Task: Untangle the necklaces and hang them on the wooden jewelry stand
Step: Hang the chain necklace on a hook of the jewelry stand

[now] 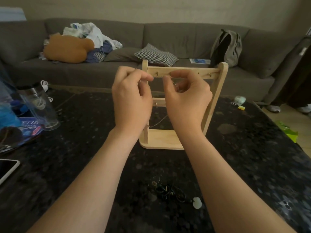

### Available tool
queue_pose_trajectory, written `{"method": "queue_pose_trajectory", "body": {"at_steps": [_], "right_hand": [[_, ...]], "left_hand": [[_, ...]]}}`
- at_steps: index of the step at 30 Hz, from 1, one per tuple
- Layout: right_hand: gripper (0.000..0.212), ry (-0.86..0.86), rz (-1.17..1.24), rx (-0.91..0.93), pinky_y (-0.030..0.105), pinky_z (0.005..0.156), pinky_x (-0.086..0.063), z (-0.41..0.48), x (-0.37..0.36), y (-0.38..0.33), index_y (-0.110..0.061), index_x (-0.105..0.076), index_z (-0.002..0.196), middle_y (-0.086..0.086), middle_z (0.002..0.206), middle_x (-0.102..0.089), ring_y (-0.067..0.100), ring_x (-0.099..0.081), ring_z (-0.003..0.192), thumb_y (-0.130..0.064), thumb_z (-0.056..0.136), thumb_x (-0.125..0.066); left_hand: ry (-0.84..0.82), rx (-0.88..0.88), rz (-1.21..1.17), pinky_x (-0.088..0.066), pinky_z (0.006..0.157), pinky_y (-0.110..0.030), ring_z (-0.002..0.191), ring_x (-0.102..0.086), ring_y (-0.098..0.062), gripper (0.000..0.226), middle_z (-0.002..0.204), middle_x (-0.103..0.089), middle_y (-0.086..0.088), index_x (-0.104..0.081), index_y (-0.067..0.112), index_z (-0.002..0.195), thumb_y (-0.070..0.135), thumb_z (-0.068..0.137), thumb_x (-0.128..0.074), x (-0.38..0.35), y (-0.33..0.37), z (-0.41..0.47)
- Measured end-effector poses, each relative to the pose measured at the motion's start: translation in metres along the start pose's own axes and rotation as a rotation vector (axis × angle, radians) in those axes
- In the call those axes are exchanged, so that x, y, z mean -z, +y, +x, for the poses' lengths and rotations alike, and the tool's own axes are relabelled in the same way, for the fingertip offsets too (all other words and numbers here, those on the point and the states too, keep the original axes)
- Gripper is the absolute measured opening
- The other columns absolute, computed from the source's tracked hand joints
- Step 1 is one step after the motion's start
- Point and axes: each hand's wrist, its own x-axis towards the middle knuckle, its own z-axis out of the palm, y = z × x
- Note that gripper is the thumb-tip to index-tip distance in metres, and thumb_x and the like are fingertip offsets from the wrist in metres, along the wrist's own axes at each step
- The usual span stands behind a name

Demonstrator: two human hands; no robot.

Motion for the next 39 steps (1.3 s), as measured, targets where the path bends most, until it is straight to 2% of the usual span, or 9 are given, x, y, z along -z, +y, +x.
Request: {"method": "queue_pose_trajectory", "body": {"at_steps": [5, 11, 14, 18, 21, 26, 29, 32, 39], "right_hand": [[0.004, 0.040, -0.048, 0.121, -0.008, 0.079, -0.031, 0.002, -0.004, 0.001, -0.016, -0.078, 0.098, -0.013, 0.080, -0.072, -0.008, -0.059, 0.066, -0.018, 0.095, -0.079], [0.005, 0.034, -0.113, 0.188, -0.014, 0.084, -0.019, 0.005, -0.007, 0.004, -0.016, -0.081, 0.097, -0.015, 0.082, -0.069, -0.018, -0.047, 0.067, -0.019, 0.094, -0.082], [0.005, 0.012, -0.139, 0.216, -0.014, 0.084, -0.018, 0.005, -0.008, 0.004, -0.017, -0.083, 0.098, -0.011, 0.083, -0.074, -0.017, -0.047, 0.067, -0.019, 0.094, -0.081], [0.009, -0.048, -0.207, 0.241, -0.012, 0.086, -0.023, 0.006, -0.009, 0.006, -0.018, -0.084, 0.103, -0.009, 0.089, -0.078, -0.007, -0.056, 0.071, -0.019, 0.096, -0.079], [0.012, -0.105, -0.261, 0.255, -0.006, 0.077, -0.035, 0.006, -0.009, 0.009, -0.020, -0.084, 0.107, -0.008, 0.093, -0.079, 0.000, -0.066, 0.081, -0.021, 0.099, -0.075], [0.013, -0.152, -0.314, 0.247, 0.003, 0.070, -0.037, 0.004, -0.010, 0.014, -0.021, -0.083, 0.107, -0.008, 0.094, -0.077, 0.003, -0.067, 0.082, -0.024, 0.101, -0.072], [0.016, -0.173, -0.311, 0.206, 0.005, 0.072, -0.040, 0.000, -0.009, 0.016, -0.021, -0.082, 0.111, -0.008, 0.097, -0.078, 0.003, -0.068, 0.083, -0.026, 0.101, -0.071], [0.018, -0.250, -0.210, 0.052, -0.001, 0.069, -0.041, -0.002, -0.007, 0.018, -0.023, -0.081, 0.115, -0.013, 0.097, -0.078, -0.002, -0.070, 0.085, -0.029, 0.101, -0.072], [0.011, -0.384, -0.086, -0.089, 0.007, 0.067, -0.054, -0.010, -0.002, 0.034, -0.023, -0.081, 0.108, -0.019, 0.084, -0.072, -0.004, -0.070, 0.076, -0.026, 0.098, -0.076]], "left_hand": [[0.017, -0.076, -0.003, -0.044, 0.083, -0.004, 0.095, -0.052, 0.001, 0.026, 0.112, -0.066, -0.009, -0.080, 0.008, 0.119, -0.001, 0.100, -0.064, -0.006, -0.001, 0.002], [-0.116, -0.042, -0.037, -0.043, 0.088, -0.004, 0.094, -0.050, 0.011, 0.039, 0.128, -0.052, -0.008, -0.073, 0.011, 0.131, -0.004, 0.097, -0.059, -0.006, 0.005, 0.006], [-0.206, 0.004, 0.020, -0.044, 0.079, -0.005, 0.091, -0.048, 0.001, 0.042, 0.134, -0.047, -0.007, -0.069, 0.017, 0.134, -0.002, 0.098, -0.058, -0.003, 0.010, 0.008], [-0.240, 0.016, 0.094, -0.051, 0.076, -0.021, 0.089, -0.054, -0.007, 0.032, 0.135, -0.048, -0.004, -0.067, 0.018, 0.133, 0.010, 0.104, -0.056, 0.000, 0.014, 0.009], [-0.253, 0.059, 0.093, -0.047, 0.075, -0.013, 0.092, -0.054, -0.005, 0.031, 0.128, -0.047, 0.003, -0.068, 0.018, 0.133, 0.012, 0.106, -0.056, 0.001, 0.013, 0.008], [-0.254, 0.112, 0.091, -0.042, 0.074, -0.006, 0.083, -0.052, 0.000, 0.027, 0.124, -0.051, 0.006, -0.072, 0.023, 0.128, 0.014, 0.105, -0.060, 0.001, 0.010, 0.005], [-0.241, 0.154, 0.042, -0.057, 0.085, -0.024, 0.089, -0.061, -0.003, 0.025, 0.120, -0.060, 0.007, -0.073, 0.026, 0.118, 0.010, 0.099, -0.068, -0.001, 0.006, -0.001], [-0.249, 0.265, -0.057, -0.063, 0.083, -0.036, 0.089, -0.068, -0.008, 0.035, 0.104, -0.063, 0.013, -0.063, 0.025, 0.112, 0.004, 0.089, -0.079, 0.000, 0.002, -0.007], [-0.348, 0.452, -0.073, -0.063, 0.083, -0.027, 0.083, -0.072, 0.003, 0.018, 0.086, -0.074, 0.017, -0.074, 0.031, 0.101, 0.024, 0.090, -0.087, 0.003, -0.011, -0.020]]}}
